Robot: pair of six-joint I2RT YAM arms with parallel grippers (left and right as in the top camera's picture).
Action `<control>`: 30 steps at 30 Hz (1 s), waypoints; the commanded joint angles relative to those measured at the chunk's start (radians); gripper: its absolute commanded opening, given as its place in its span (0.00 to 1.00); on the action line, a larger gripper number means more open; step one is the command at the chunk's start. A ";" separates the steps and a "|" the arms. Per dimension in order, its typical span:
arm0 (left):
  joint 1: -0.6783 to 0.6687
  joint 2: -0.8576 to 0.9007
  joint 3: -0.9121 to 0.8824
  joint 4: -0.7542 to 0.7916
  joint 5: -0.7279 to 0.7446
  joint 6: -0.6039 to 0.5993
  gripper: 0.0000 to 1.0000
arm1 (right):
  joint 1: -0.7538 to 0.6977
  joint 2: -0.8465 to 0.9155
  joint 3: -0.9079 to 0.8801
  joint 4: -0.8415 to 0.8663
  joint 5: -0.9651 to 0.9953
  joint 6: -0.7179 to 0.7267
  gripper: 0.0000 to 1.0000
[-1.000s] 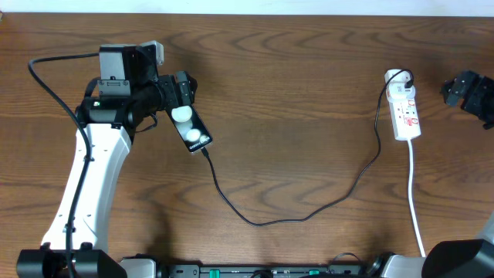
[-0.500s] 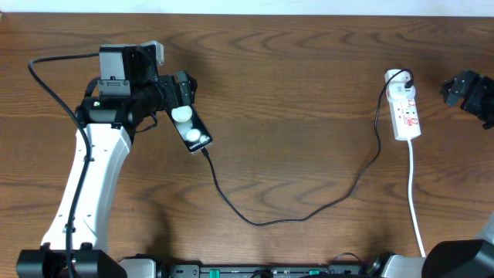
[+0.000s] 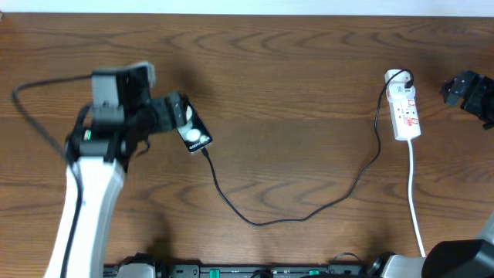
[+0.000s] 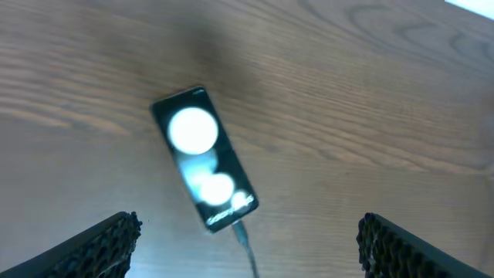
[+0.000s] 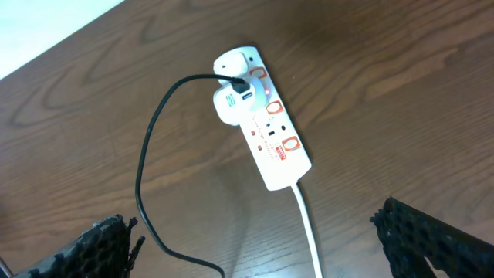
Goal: Plug charger to phone and switch on socket
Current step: 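Lower the phone onto the table and open the left gripper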
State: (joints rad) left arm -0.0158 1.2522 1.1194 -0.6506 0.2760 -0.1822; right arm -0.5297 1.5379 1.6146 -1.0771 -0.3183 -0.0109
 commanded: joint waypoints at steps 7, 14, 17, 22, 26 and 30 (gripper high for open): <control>0.003 -0.394 -0.282 0.060 -0.167 0.013 0.92 | 0.007 -0.005 0.000 -0.001 -0.008 0.006 0.99; 0.003 -0.732 -0.601 0.392 -0.211 0.014 0.92 | 0.007 -0.005 0.000 -0.001 -0.008 0.006 0.99; 0.003 -0.850 -0.752 0.562 -0.210 0.014 0.92 | 0.007 -0.005 0.000 -0.001 -0.008 0.006 0.99; 0.003 -0.998 -0.922 0.738 -0.210 0.019 0.92 | 0.007 -0.005 0.000 -0.001 -0.008 0.006 0.99; 0.003 -1.127 -1.024 0.836 -0.210 0.066 0.92 | 0.007 -0.005 0.000 -0.001 -0.008 0.006 0.99; 0.003 -1.246 -1.090 0.881 -0.210 0.126 0.92 | 0.007 -0.005 0.000 -0.001 -0.008 0.006 0.99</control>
State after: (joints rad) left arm -0.0158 0.0795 0.0589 0.2165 0.0750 -0.1268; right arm -0.5297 1.5379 1.6146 -1.0779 -0.3214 -0.0105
